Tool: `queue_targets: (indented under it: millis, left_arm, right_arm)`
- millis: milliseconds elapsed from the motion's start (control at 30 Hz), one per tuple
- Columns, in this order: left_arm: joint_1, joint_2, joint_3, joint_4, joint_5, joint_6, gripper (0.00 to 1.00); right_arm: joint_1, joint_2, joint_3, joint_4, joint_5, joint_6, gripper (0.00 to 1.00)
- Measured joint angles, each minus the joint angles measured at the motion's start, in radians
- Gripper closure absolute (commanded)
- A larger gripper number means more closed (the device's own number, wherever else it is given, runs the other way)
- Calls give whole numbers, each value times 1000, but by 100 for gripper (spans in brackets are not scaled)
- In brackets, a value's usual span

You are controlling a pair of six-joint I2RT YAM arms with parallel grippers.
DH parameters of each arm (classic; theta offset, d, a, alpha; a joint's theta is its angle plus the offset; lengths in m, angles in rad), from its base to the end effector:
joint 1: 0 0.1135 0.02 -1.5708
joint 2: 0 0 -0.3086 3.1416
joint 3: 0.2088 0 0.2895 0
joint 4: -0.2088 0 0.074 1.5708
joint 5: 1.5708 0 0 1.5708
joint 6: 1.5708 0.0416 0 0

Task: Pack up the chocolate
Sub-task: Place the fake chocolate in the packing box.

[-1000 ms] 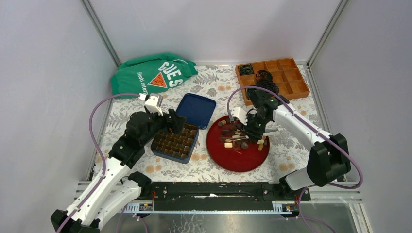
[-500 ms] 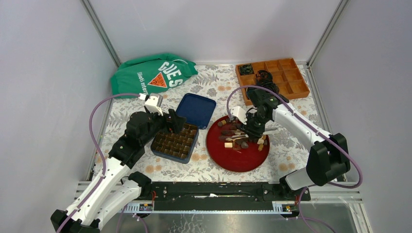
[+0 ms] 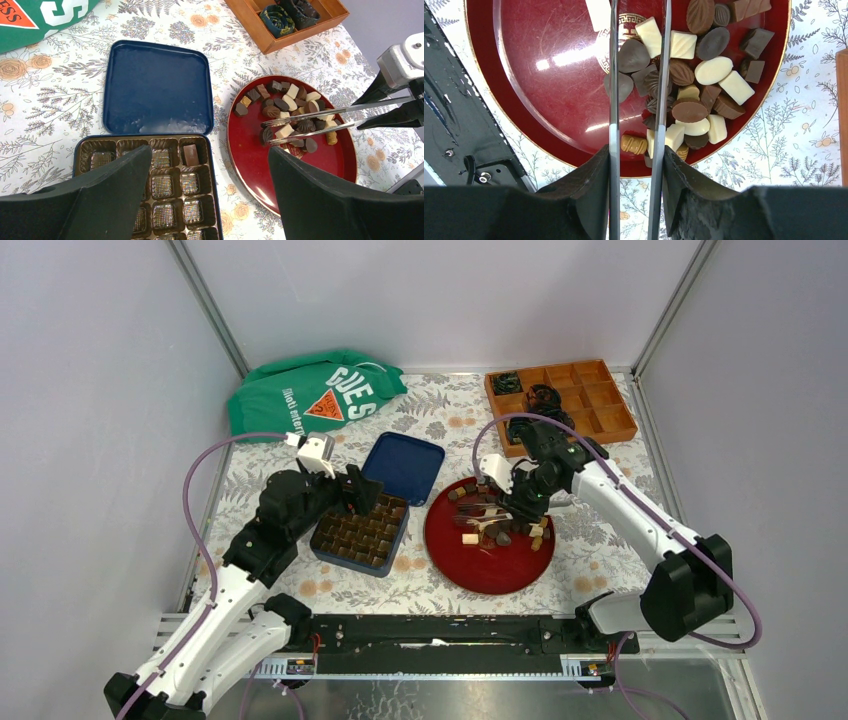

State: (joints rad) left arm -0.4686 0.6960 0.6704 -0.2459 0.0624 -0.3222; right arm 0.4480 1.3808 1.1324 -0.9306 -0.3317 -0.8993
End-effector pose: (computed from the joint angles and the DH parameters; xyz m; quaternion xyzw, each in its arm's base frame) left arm 0.1586 -0.0832 0.3331 0.0770 0.7924 -0.2558 0.5484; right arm 0.2594 0.1397 0.3003 -0.6286 0.7360 0.1149 0.2233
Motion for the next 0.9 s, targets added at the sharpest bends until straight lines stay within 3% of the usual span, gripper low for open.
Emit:
queue_targets:
  millis: [300,533,900]
  left_arm:
    - [0,-3,5,-22,-12,8,6]
    - [0,-34,43,-123,-129,67,4]
    - [0,-167,16,-136,-344,97,2]
  right_arm:
    - [2,-19,37,-23,-48,37,96]
    - [15,-1,182,-34,-127,57,96]
    - [203,204,397,-21,-129,97,93]
